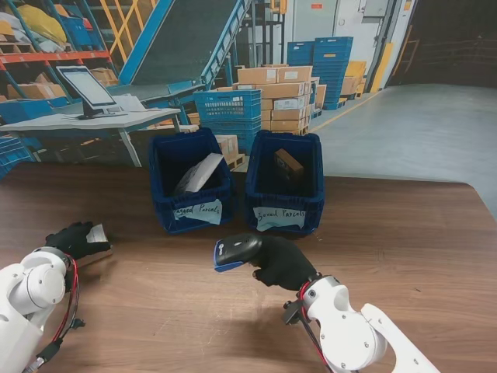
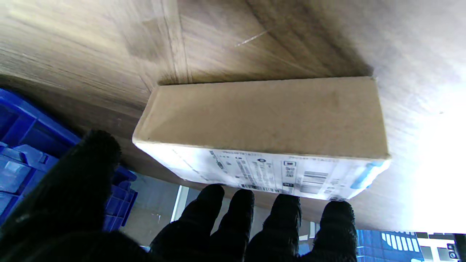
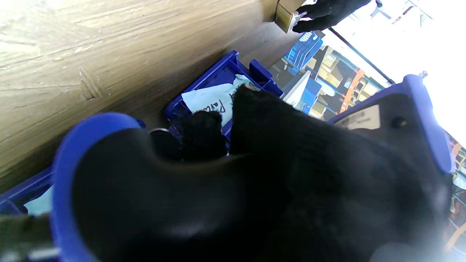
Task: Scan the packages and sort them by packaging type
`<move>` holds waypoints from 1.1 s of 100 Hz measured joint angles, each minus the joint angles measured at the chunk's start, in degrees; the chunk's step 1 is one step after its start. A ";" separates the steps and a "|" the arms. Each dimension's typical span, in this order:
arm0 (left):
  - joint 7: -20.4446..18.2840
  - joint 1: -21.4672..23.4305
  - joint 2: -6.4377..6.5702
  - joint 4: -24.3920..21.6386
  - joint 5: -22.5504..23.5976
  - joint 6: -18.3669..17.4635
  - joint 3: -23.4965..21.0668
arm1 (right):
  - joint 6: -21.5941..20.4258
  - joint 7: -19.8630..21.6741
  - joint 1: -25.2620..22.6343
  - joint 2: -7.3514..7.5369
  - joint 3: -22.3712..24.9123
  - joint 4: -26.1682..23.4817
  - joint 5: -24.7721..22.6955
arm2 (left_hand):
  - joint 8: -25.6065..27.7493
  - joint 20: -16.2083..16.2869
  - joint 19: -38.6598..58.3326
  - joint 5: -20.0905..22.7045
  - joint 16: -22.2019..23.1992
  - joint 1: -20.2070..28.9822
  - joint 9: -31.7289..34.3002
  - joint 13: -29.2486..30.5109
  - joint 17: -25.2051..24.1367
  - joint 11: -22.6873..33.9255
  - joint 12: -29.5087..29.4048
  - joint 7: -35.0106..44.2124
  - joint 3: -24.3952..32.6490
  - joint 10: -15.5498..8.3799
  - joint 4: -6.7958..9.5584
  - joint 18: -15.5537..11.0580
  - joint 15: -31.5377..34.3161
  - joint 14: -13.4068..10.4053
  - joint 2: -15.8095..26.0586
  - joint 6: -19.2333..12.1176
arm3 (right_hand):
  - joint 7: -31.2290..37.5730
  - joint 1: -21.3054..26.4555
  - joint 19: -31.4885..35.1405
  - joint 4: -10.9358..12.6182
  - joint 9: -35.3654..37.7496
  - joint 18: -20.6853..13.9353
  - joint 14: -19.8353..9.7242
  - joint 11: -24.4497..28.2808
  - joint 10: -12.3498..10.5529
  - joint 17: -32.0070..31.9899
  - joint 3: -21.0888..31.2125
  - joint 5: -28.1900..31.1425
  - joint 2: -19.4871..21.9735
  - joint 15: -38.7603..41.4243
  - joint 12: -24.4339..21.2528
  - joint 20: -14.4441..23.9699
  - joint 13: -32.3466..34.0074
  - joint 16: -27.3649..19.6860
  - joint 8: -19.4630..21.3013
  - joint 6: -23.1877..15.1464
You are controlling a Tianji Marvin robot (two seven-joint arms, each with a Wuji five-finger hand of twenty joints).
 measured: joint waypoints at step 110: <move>-1.25 -0.17 0.17 1.83 4.56 4.10 -0.45 | 0.26 1.22 0.65 -0.01 -0.42 -0.02 0.00 | -3.58 0.10 1.31 -5.14 1.21 -2.55 -1.39 0.98 0.49 -4.00 -0.40 -0.74 -0.03 2.66 -1.78 0.92 1.32 1.24 -4.11 2.71 | -0.02 0.00 0.00 0.00 0.01 0.00 0.00 0.00 0.00 0.00 0.00 0.00 0.00 0.01 0.01 0.01 0.00 0.00 0.00 0.00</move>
